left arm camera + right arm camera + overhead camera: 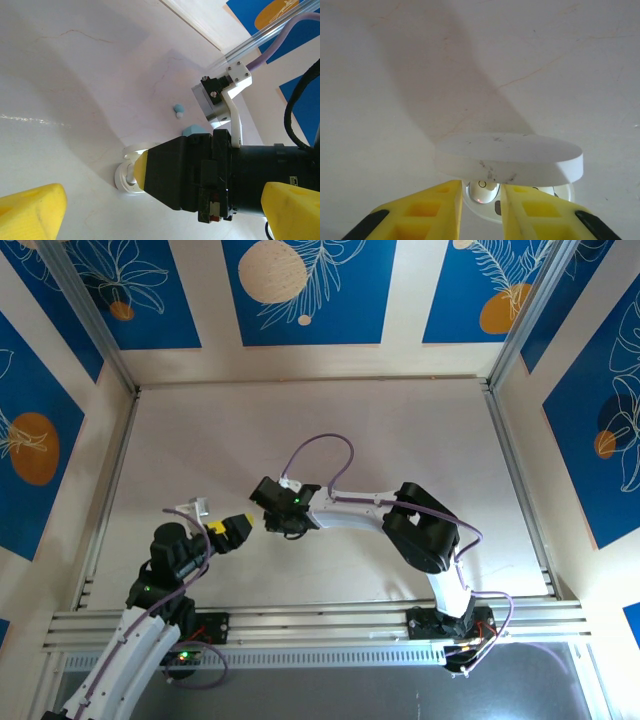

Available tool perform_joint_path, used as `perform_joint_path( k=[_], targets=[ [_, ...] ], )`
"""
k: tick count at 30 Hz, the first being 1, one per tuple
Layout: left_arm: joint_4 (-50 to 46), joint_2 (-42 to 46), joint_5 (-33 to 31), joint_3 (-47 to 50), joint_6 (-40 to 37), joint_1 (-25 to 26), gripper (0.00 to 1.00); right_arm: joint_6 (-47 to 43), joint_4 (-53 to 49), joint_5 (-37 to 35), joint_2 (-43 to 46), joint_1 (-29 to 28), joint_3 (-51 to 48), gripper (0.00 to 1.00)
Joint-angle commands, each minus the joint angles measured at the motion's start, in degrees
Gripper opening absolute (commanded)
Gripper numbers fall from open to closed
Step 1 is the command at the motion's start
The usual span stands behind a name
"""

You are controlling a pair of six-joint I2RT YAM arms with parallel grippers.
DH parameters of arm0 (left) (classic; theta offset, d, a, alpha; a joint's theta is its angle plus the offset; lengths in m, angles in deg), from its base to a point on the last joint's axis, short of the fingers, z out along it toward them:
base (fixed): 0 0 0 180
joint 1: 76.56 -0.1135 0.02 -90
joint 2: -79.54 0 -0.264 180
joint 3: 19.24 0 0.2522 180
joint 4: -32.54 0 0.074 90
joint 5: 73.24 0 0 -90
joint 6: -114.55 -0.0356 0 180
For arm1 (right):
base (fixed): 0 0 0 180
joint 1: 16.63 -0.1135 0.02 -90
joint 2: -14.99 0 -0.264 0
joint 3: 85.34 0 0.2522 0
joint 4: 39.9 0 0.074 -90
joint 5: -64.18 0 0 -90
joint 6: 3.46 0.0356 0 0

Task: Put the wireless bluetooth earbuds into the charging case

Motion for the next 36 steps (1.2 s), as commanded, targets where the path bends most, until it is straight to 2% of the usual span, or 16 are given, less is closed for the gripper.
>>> perform_joint_path(
  k=[1, 3, 10, 15, 22, 27, 32, 36],
  targets=[
    [0.32, 0.5, 0.62, -0.53, -0.75, -0.56, 1.0, -1.12, 1.67, 1.03, 3.83, 0.13, -1.58, 0.3],
    [0.43, 0.59, 0.73, -0.59, -0.96, -0.56, 1.0, -1.53, 3.08, 1.21, 6.17, 0.08, -3.65, 0.33],
    [1.05, 3.11, 0.95, -0.25, -1.71, -0.58, 1.0, -4.64, 10.9, 1.65, 19.01, -0.19, -16.5, 0.54],
    [3.29, 3.8, 1.45, 0.57, -1.66, -0.56, 1.0, -9.03, 14.21, 2.14, 31.42, -0.16, -26.91, 0.62],
    [3.86, 3.43, 0.86, 1.73, -1.04, -0.56, 1.0, -13.47, 8.21, 3.87, 51.59, 1.61, -38.4, 0.85],
    [6.17, 2.21, 0.37, 4.58, 1.23, -0.56, 1.0, -13.0, 1.82, 3.14, 67.42, 3.63, -46.4, 0.98],
    [4.94, -1.52, 0.64, 2.96, 0.97, -0.64, 1.0, -12.42, -1.15, 5.2, 80.8, 6.64, -52.33, 0.99],
    [2.24, -5.57, 2.57, -0.49, -0.48, -0.62, 1.0, -12.81, -0.71, 8.2, 84.22, 8.65, -55.08, 1.0]
  ],
)
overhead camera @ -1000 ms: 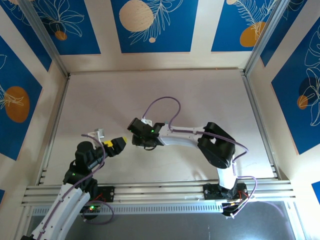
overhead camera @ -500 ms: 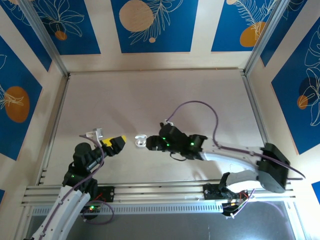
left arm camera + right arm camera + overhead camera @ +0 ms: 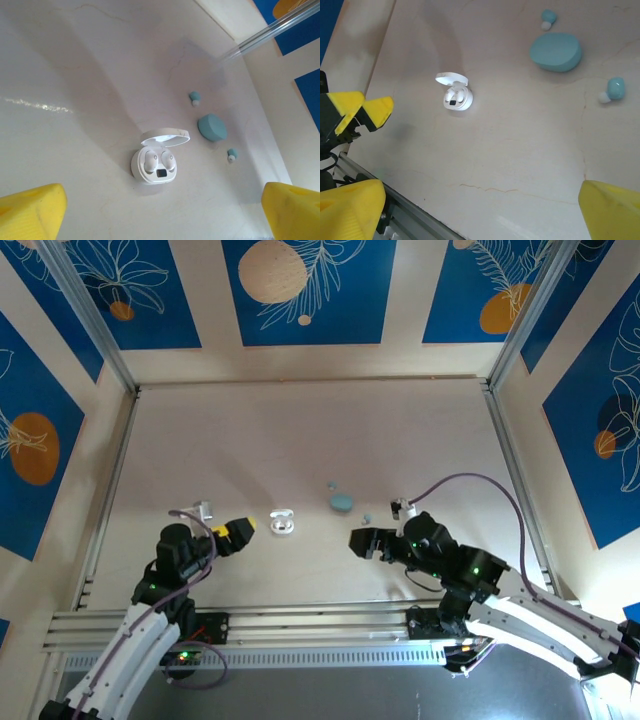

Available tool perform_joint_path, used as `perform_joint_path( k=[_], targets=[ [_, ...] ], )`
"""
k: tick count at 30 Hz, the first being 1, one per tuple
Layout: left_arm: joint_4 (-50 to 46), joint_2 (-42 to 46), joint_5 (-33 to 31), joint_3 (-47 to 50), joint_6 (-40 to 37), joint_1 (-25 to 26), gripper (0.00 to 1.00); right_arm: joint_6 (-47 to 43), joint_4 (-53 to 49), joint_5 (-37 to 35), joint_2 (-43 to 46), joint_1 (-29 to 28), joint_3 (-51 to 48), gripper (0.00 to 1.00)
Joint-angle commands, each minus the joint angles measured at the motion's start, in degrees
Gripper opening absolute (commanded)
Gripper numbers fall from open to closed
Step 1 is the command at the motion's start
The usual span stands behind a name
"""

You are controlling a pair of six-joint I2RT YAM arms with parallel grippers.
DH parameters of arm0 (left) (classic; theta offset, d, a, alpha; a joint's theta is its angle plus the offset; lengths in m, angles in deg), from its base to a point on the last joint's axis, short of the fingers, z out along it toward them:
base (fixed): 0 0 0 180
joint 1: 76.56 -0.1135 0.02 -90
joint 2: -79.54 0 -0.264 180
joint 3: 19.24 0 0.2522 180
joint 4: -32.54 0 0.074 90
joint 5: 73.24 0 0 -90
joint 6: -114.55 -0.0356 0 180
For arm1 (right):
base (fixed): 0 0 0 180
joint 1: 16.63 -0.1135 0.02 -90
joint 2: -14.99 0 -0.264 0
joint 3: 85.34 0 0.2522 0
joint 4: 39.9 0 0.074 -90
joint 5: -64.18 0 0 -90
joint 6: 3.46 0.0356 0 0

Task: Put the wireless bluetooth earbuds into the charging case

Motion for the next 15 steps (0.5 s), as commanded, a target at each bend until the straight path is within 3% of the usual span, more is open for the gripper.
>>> perform_joint_path(
  k=[1, 3, 9, 15],
  targets=[
    [-1.6, -2.62, 2.39, -4.44, -1.33, -0.61, 1.0, -0.36, -0.31, 3.74, 0.63, 1.24, -2.07, 1.0],
    [-2.05, -5.31, 3.25, -6.32, -2.17, -0.61, 1.0, -0.44, 1.9, 6.34, -0.99, 2.57, -2.85, 1.0],
    [-1.84, -15.98, 6.48, -13.36, -4.16, -0.61, 0.87, -2.65, 12.47, 15.62, -10.98, 4.54, -2.74, 0.97],
    [-1.22, -26.31, 6.35, -19.66, -6.47, -0.61, 0.7, -2.37, 22.28, 19.75, -24.56, 3.36, -0.83, 0.81]
  ],
)
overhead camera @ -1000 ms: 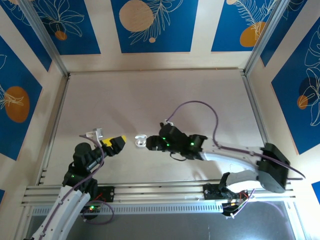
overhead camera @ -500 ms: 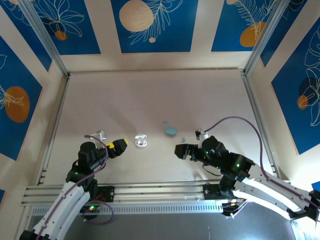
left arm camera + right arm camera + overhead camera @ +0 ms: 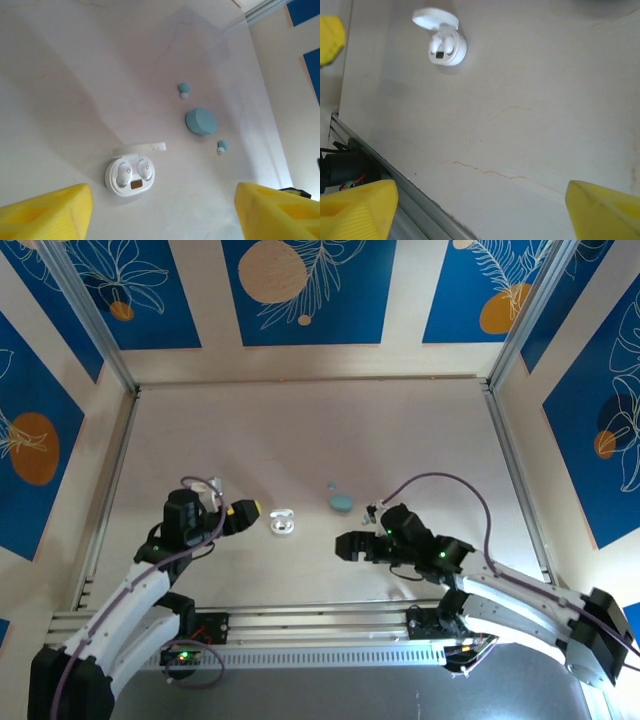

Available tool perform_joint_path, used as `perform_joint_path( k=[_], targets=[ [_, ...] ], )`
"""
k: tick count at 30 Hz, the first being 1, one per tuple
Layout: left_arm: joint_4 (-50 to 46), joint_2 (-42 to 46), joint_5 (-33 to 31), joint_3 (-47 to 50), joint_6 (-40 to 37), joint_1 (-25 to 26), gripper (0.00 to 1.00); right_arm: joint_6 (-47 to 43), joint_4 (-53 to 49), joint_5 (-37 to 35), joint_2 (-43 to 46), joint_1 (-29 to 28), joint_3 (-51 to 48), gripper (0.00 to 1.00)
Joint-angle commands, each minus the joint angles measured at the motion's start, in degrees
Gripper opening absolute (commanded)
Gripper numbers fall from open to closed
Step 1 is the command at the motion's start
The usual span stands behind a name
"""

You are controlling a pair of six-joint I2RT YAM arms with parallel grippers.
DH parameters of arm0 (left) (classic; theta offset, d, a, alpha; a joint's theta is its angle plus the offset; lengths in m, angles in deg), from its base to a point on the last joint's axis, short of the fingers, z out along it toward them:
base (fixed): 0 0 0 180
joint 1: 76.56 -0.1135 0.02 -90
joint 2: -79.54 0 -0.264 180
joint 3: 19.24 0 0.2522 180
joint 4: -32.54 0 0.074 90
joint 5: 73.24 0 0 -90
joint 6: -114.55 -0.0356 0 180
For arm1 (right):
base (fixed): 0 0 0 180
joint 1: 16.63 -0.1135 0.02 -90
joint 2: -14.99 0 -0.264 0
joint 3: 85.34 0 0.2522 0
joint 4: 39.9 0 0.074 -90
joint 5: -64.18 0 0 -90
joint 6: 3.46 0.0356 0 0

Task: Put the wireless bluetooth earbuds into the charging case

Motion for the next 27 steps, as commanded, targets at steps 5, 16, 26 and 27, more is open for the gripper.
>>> perform_joint_path(
  k=[5, 16, 26, 27],
  targets=[
    [4.57, -12.11, 3.01, -6.8, -1.38, -0.61, 0.54, -0.34, 13.85, 3.81, -13.46, -2.94, 3.96, 0.53],
    [8.13, -26.98, 7.69, -15.53, -1.45, -0.52, 0.31, 1.94, 21.31, 0.85, -29.24, -6.8, 9.94, 0.16],
    [5.51, -36.43, 9.22, -22.17, -4.58, 0.72, 0.14, 5.96, 28.53, -2.04, -41.62, -8.43, 14.34, 0.0],
    [5.24, -37.23, 9.13, -22.68, -4.92, 0.88, 0.14, 6.27, 29.13, -2.35, -42.86, -8.64, 14.9, 0.0]
  ],
)
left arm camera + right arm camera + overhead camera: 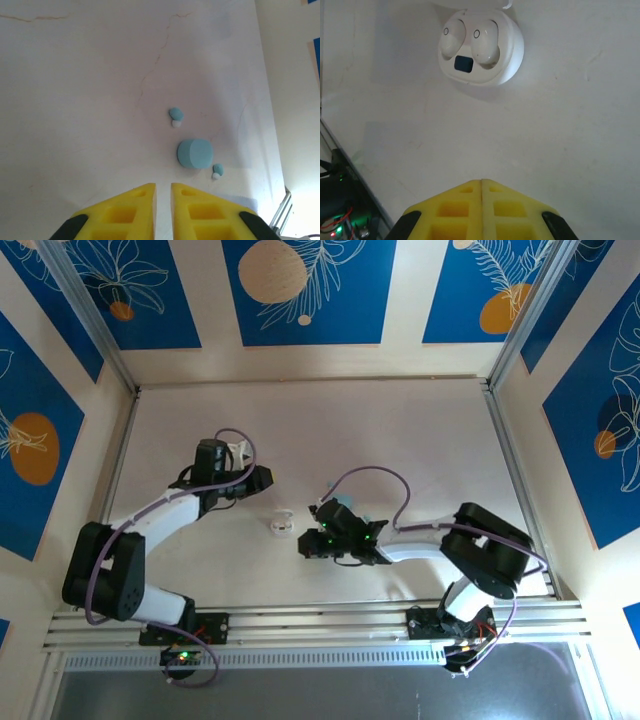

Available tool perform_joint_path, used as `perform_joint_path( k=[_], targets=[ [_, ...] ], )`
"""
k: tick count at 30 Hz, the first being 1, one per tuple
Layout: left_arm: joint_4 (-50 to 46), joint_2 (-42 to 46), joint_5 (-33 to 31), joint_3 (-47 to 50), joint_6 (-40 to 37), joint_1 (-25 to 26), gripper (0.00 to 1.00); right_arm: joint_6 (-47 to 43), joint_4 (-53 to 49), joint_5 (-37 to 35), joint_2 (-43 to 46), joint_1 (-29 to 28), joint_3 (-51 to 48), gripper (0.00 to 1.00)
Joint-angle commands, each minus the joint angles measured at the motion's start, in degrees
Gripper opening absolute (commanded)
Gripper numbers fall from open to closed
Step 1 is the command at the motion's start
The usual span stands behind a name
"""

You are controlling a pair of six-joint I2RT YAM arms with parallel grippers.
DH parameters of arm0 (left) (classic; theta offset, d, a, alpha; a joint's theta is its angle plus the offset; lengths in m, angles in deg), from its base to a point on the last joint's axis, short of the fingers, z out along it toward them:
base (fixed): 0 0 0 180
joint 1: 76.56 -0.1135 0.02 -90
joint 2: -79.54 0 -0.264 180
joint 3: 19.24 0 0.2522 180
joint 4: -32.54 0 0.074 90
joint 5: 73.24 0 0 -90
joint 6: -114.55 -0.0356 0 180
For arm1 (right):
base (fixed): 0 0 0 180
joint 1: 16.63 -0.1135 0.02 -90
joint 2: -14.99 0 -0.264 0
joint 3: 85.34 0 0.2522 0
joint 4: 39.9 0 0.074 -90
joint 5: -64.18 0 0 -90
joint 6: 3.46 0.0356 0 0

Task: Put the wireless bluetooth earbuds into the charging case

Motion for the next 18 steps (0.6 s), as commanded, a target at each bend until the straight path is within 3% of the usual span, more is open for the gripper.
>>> perform_joint_path(
  k=[1, 18],
  targets=[
    [-2.05, -2.16, 1.2, -2.86, -2.52, 0.78, 0.13, 2.0, 4.23, -2.03, -3.39, -0.83, 2.42, 0.0],
    [-6.17, -6.22, -0.8, -5.8, -6.54, 1.78, 0.12, 5.55, 6.25, -5.85, -12.8, 0.11, 7.45, 0.0]
  ],
)
